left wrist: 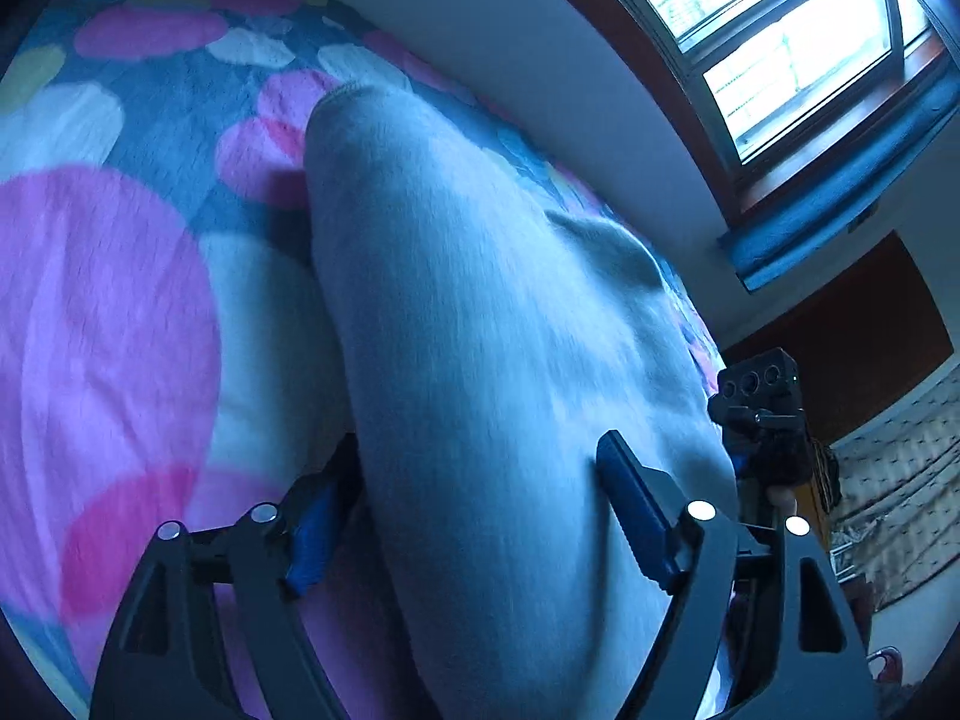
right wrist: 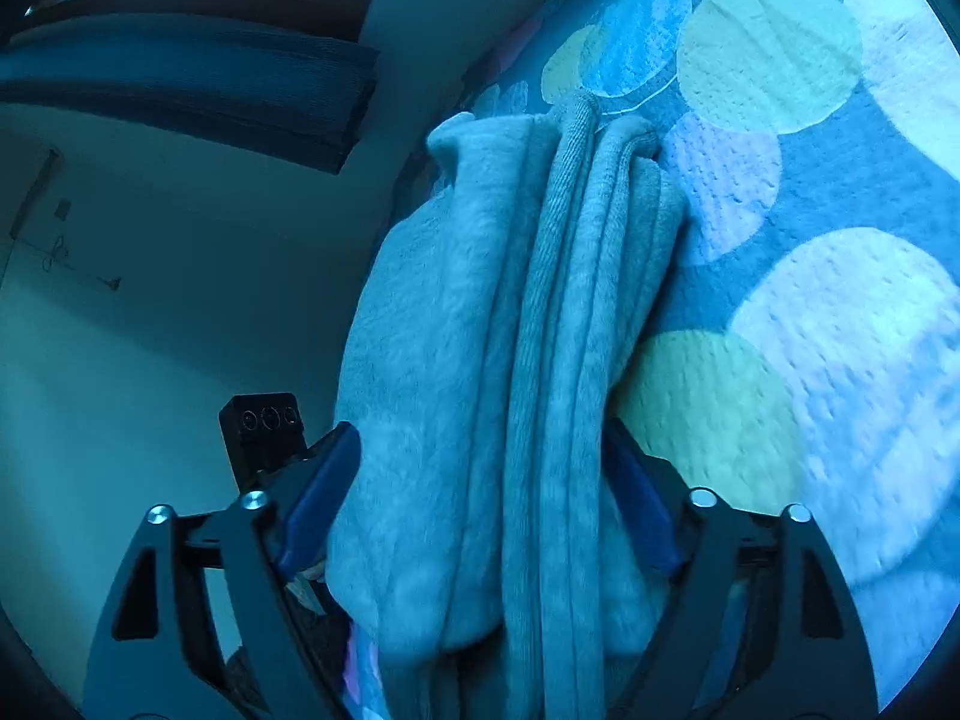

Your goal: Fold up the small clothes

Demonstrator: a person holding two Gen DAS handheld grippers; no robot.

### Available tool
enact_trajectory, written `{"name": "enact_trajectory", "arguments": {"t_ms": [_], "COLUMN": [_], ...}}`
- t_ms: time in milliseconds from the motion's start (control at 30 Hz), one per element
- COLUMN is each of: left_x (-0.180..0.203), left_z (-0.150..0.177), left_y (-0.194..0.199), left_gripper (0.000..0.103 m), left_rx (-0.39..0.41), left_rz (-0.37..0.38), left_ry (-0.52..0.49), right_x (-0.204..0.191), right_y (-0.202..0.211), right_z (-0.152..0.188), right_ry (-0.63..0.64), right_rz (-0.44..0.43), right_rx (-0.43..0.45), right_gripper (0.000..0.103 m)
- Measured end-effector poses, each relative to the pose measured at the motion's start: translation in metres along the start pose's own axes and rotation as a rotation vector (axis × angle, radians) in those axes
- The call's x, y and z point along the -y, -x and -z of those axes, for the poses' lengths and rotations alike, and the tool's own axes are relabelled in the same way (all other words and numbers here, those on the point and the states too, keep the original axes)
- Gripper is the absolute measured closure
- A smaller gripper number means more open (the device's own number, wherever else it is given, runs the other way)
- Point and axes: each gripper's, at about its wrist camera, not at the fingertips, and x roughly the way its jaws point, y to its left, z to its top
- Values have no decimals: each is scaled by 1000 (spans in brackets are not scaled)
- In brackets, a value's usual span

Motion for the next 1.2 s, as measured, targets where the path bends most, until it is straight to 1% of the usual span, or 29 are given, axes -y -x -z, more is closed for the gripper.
{"name": "enact_trajectory", "arguments": {"t_ms": [100, 233, 267, 333, 400, 467, 500, 533, 600, 633, 667, 700, 767, 800, 867, 1000, 1133, 1200], "left_x": [2, 4, 5, 8, 9, 12, 13, 13, 14, 14, 14, 14, 17, 19, 26, 37, 44, 48], "left_z": [21, 43, 47, 51, 48, 46, 45, 46, 44, 43, 43, 44, 42, 42, 39, 42, 61, 76], "left_y": [8, 10, 10, 12, 10, 7, 6, 5, 1, 0, -1, 1, 4, 8, 17, 30, 42, 47], "left_gripper": [22, 21, 21, 21, 21, 22, 23, 29, 34, 39, 45, 49, 64, 67, 72, 74, 74, 74], "left_rx": [-14, -58, -55, -41, -37, -50, -58, -64, -76, -76, -74, -75, -72, -66, -52, -49, -72, -82], "left_rz": [16, 51, 45, 31, 30, 38, 37, 36, 17, 12, 4, -2, -7, -6, 0, 9, 29, 25], "left_ry": [7, 14, 5, -18, -14, -16, -22, -23, -14, -11, -8, -6, -5, -8, -11, -19, -28, -34], "right_x": [4, -2, -3, -5, -13, -19, -21, -28, -32, -31, -30, -26, -24, -24, -24, -25, -23, -21], "right_y": [19, 27, 29, 30, 24, 18, 16, 9, 5, 2, -2, -3, -1, 1, 9, 23, 37, 40], "right_z": [15, 39, 44, 50, 54, 58, 61, 55, 52, 52, 54, 55, 55, 56, 58, 67, 93, 109], "right_ry": [24, 42, 56, 75, 89, 113, 133, 145, 154, 144, 128, 115, 88, 61, 43, 9, -28, -37], "right_rz": [29, 31, 39, 56, 69, 82, 104, 119, 139, 149, 149, 145, 119, 84, 55, 14, -36, -38], "right_rx": [-1, 0, -2, 0, 3, -25, -34, -39, -45, -58, -70, -74, -77, -70, -58, -45, -50, -63], "right_gripper": [15, 12, 12, 12, 12, 12, 12, 12, 20, 40, 53, 57, 67, 69, 73, 75, 75, 75]}}
